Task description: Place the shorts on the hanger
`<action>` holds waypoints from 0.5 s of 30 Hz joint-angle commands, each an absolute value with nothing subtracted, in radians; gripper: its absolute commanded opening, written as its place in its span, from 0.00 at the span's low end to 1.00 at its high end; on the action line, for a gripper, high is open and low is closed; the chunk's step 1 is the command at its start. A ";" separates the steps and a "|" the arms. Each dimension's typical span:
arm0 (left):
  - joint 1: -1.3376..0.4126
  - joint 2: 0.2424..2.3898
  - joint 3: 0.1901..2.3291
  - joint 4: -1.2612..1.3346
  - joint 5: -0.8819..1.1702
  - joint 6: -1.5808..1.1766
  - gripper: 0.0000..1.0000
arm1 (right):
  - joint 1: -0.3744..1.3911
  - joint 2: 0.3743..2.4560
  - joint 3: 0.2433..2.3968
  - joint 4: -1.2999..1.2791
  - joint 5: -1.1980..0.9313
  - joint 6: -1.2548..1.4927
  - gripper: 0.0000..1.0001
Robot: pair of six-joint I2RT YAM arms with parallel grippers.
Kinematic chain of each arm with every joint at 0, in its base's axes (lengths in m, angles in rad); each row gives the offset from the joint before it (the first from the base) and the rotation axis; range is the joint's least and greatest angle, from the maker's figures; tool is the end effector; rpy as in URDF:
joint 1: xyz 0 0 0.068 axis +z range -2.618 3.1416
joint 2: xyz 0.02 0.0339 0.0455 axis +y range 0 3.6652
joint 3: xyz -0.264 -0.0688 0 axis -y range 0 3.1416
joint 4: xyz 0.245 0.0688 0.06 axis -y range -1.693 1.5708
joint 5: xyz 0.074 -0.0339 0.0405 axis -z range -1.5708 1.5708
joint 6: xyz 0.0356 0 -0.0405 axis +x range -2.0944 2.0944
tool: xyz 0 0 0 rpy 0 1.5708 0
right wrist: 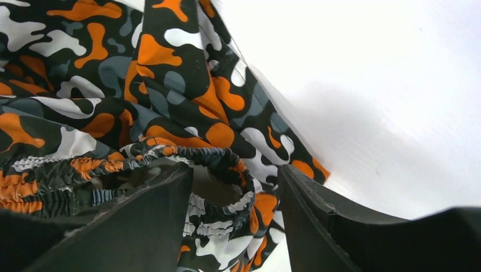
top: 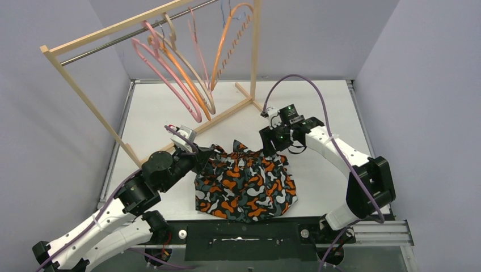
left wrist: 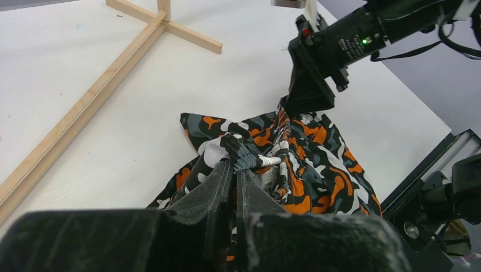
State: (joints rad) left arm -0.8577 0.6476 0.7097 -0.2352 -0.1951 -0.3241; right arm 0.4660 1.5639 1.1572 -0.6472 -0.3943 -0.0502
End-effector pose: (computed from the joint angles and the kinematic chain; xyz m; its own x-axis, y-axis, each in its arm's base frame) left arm 0.1083 -0.1146 0.3291 -0.3033 -0.1269 -0.9444 0.5491 0.7868 -0.2820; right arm 0.2795 0.1559 0.2428 -0.7464 -0.4272 -0.5103 -0.6227 0.7190 0.3088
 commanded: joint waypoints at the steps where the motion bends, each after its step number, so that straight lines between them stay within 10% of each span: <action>1: -0.856 0.633 0.769 -0.220 -0.221 -0.295 0.00 | 0.462 1.485 1.117 -0.633 -0.245 0.135 0.54; 9: -0.856 0.657 0.869 -0.260 -0.260 -0.255 0.00 | 0.459 1.431 1.308 -0.717 0.012 0.183 0.03; 15: -0.856 0.764 1.204 -0.399 -0.325 -0.185 0.00 | 0.482 1.281 1.678 -0.884 0.237 0.282 0.00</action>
State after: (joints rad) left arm -0.8577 0.7296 0.9455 -0.3759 -0.2699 -0.2512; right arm 0.4664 1.4620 1.4700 -0.8234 0.0086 0.2039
